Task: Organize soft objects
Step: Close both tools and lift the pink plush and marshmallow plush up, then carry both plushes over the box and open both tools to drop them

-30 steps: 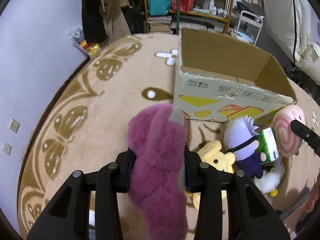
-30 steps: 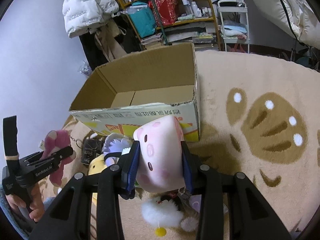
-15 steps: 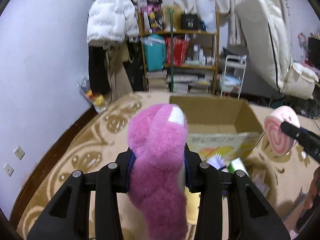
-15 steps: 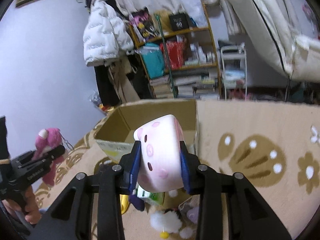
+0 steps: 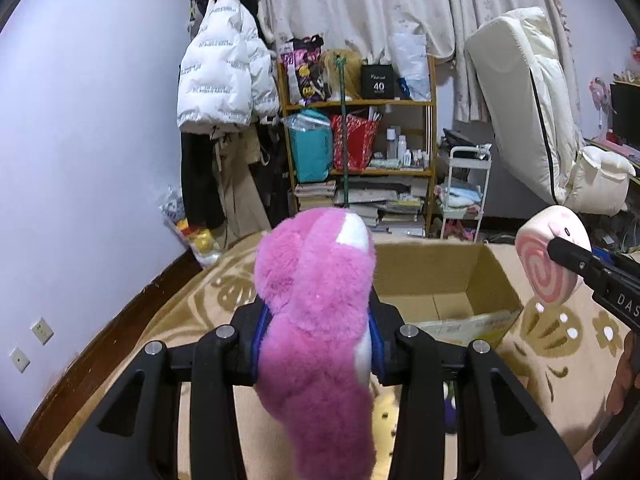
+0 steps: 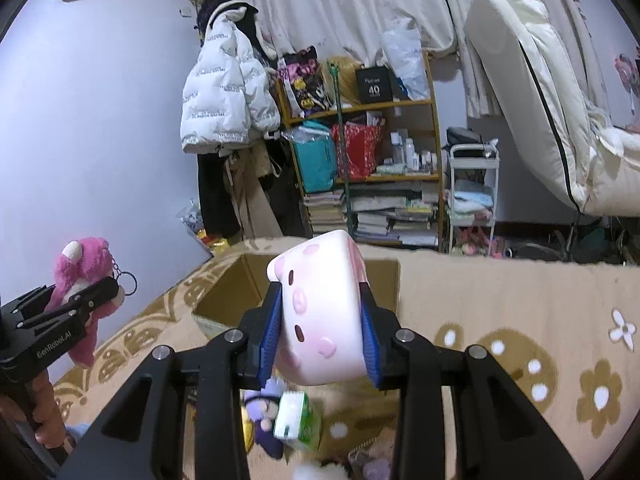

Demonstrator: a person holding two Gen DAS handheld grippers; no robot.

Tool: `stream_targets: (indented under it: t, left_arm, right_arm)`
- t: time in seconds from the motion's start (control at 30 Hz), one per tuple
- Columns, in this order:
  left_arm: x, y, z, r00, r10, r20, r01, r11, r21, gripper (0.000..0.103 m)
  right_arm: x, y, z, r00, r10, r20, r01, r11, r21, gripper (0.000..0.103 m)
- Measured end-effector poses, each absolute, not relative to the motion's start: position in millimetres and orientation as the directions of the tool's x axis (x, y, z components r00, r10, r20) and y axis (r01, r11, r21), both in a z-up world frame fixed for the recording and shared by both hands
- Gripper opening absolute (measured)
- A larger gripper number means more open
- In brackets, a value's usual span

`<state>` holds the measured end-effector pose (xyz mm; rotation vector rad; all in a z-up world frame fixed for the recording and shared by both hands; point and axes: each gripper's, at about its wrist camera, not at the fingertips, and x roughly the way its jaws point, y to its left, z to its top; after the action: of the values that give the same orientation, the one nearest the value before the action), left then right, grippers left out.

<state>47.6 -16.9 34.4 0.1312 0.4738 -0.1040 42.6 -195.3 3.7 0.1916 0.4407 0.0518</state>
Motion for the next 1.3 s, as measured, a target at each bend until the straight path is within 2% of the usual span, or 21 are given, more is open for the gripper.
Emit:
stream_targets:
  t: [0.17,0.4,0.53,1.1,1.3]
  left_arm:
    - [69.9,-22.2,48.2,0.893,-0.069,-0.444,0.121,0.989,0.089,0.038]
    - [102.9,-40.5,61.0,0.896,-0.095,-0.434,0.162,0.979,0.12,0.038]
    - [121.6,-50.7,56.1,0.868,-0.141,-0.476,0.215,0.971,0.104,0.038]
    - [172.0,-72.5,-15.3,0.768,-0.17,-0.618,0.267,0.961,0.068,0.039]
    - [179.6,-81.1,-28.2,0.751,-0.164,-0.639,0.277,0.958,0.08,0.04]
  right_arm:
    - [62.6,-195.6,14.5,0.914,0.08,-0.397,-0.017,0.987,0.158,0.037]
    - [91.6,-202.8,26.5,0.926,0.085,-0.367,-0.016,0.982,0.188,0.038]
    - [103.6,-205.2,19.0,0.924,0.108,-0.368,-0.032,0.978,0.206,0.038]
    - [137.3,-193.9,-42.9,0.847,0.139,-0.513,-0.056,0.983,0.174,0.041]
    - [143.6,-192.0,-56.2,0.826,0.139,-0.547,-0.055,0.985,0.166,0.042]
